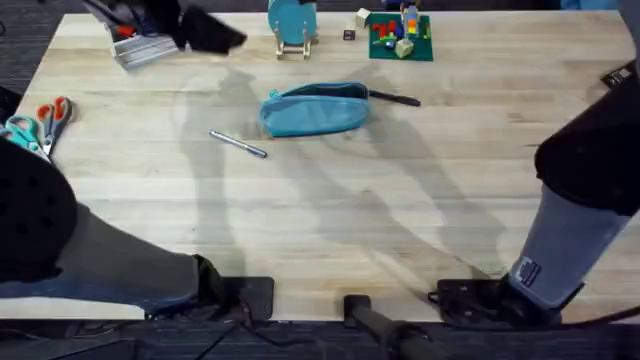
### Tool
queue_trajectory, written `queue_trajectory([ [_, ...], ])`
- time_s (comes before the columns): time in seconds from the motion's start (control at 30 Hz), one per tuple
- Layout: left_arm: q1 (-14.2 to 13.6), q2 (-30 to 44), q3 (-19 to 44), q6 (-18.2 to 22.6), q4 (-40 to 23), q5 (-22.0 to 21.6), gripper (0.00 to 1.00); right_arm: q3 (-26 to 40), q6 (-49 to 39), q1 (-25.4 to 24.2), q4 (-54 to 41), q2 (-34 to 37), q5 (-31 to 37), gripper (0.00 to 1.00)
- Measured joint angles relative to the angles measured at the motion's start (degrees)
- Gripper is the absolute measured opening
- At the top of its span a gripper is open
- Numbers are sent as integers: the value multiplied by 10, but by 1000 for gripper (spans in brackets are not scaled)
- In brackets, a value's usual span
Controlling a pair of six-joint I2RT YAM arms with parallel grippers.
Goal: Unzip the bag, pick up the pens from the table one at a time and place them inside, then zip the bag closed.
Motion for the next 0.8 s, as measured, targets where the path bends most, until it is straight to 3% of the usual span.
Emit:
queue_trajectory([
  [0.17, -9, -2, 40, -122, 25, -15, 994, 43, -15, -9, -48, 0, -1, 997],
  [0.37, -35, -6, 69, -254, -46, -41, 995, 94, -38, -30, -108, -1, -33, 997],
  [0.57, -82, -27, 69, -338, -100, -135, 995, 95, -64, -73, -131, -1, -96, 997],
  [0.8, -125, -79, 69, -388, -177, -224, 995, 95, -74, -114, -132, -1, -154, 997],
])
